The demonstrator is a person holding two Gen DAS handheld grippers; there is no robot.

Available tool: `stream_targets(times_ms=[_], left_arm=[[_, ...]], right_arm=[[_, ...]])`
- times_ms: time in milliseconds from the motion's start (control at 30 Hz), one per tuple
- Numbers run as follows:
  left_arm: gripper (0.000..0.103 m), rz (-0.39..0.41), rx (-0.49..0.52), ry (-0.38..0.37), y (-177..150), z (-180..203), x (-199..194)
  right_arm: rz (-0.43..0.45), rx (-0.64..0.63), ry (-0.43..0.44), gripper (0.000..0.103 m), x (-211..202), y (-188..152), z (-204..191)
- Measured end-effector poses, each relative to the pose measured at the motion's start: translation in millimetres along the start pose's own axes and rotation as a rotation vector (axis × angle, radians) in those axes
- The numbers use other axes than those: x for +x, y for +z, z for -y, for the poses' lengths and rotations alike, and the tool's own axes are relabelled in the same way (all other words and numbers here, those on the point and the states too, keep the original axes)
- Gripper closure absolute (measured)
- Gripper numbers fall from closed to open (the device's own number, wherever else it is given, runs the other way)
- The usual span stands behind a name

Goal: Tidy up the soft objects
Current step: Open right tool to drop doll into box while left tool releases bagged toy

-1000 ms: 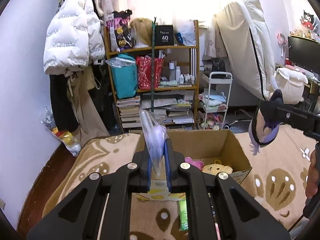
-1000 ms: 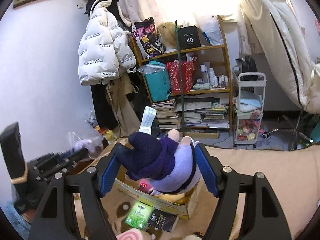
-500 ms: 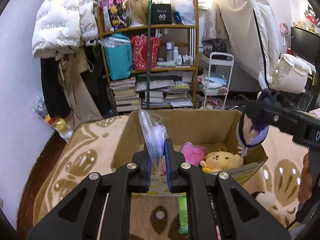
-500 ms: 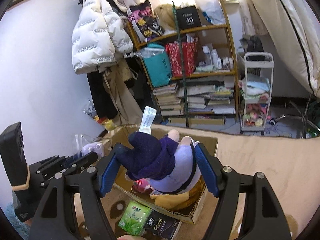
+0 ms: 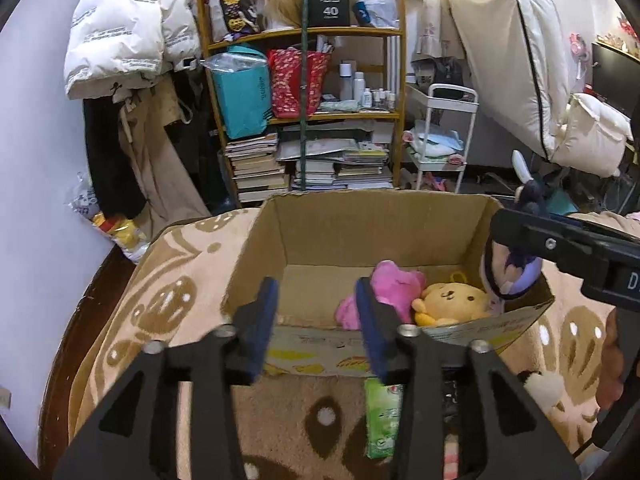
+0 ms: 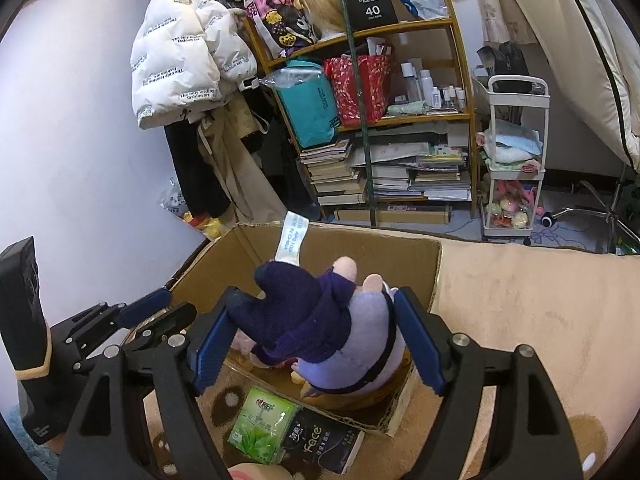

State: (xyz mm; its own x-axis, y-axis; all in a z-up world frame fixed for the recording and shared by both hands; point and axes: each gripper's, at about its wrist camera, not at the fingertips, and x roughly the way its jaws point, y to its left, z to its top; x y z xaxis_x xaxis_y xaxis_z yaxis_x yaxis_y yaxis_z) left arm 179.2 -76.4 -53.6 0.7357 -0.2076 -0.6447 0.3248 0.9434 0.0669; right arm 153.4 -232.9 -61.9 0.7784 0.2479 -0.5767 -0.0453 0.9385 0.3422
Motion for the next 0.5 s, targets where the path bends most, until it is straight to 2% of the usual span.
stream_targets(times_ms=[67, 133, 167, 267, 367, 433, 500], left_arm=[[0.049, -0.003, -0.008, 0.005, 0, -2, -2], [0.047, -0.01, 0.003, 0.007, 0, -3, -5], [0.046, -0.01, 0.01, 0.017, 0, -4, -6], [0.036, -0.011, 0.002, 0.043, -1, -6, -11], [0.031, -0.001, -0.019, 0.053, -2, -10, -22], [0.023, 0.007, -0.025, 0.065, -2, -11, -30], [0.02, 0.02, -0.021, 0.081, -4, -11, -41]], right_arm=[[-0.009, 0.002, -0.002, 0.02, 0, 1, 1], [-0.007, 0.004, 0.0, 0.013, -2, 1, 1], [-0.001, 0.001, 0.001, 0.012, -3, 2, 1], [0.002, -0.018, -0.01, 0.012, -8, 4, -2], [-0.005, -0.014, -0.016, 0.009, -13, 3, -2], [-0.007, 0.004, -0.022, 0.002, -20, 0, -2], [-0.001, 0.011, -0.024, 0.002, -29, -2, -2]])
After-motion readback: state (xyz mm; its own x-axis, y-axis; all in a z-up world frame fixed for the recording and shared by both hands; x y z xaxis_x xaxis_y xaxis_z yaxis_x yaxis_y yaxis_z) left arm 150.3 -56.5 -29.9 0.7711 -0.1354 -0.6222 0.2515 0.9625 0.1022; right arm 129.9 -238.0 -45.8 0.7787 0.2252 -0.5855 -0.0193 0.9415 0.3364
